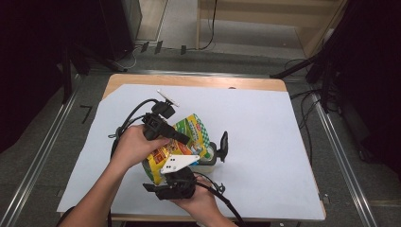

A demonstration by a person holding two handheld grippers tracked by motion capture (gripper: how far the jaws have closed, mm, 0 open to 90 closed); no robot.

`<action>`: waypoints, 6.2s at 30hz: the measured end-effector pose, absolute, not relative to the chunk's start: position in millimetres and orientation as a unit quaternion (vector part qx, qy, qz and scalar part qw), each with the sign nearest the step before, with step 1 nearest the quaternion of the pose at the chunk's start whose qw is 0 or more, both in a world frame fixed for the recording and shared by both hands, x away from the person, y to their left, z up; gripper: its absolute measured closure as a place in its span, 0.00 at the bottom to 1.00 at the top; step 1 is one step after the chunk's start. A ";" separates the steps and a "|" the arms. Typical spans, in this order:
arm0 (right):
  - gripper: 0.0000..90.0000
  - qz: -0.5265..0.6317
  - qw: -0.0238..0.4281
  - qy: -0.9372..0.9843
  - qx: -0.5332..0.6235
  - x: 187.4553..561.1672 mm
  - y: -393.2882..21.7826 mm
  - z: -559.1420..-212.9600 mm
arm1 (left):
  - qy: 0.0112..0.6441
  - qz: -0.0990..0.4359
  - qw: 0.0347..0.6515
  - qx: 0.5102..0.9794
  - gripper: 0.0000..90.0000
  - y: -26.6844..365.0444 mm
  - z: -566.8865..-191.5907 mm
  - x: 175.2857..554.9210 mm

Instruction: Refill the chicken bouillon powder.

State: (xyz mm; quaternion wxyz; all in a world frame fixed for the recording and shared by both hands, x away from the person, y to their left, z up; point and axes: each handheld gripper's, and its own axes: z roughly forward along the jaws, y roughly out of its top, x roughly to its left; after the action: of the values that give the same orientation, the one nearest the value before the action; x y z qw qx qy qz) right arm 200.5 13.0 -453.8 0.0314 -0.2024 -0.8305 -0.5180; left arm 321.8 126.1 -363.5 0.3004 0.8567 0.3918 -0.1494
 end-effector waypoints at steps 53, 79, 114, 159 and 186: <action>0.72 -0.519 0.022 -0.824 -0.226 201.4 16.3 -448.8 | 0.376 -0.097 0.318 0.865 0.82 120.9 -345.1 306.9; 0.75 -0.521 0.026 -0.825 -0.217 201.7 17.9 -449.1 | 0.404 -0.143 0.317 0.846 0.90 124.9 -346.6 310.5; 0.74 -0.520 0.036 -0.825 -0.219 204.1 22.7 -449.7 | 0.406 -0.145 0.314 0.846 0.88 128.6 -348.1 313.4; 0.74 -0.521 0.037 -0.824 -0.222 203.2 23.1 -449.3 | 0.400 -0.145 0.312 0.849 0.87 128.1 -348.2 313.2; 0.74 -0.523 0.039 -0.822 -0.220 203.3 23.5 -448.4 | 0.399 -0.141 0.313 0.850 0.86 127.6 -346.5 312.4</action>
State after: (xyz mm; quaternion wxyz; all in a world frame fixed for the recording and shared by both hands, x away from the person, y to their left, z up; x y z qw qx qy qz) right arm 203.3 23.5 -448.4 0.0394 -0.2203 -0.8225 -0.5229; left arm 312.4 127.6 -346.5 0.3126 0.8504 0.3991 -0.1409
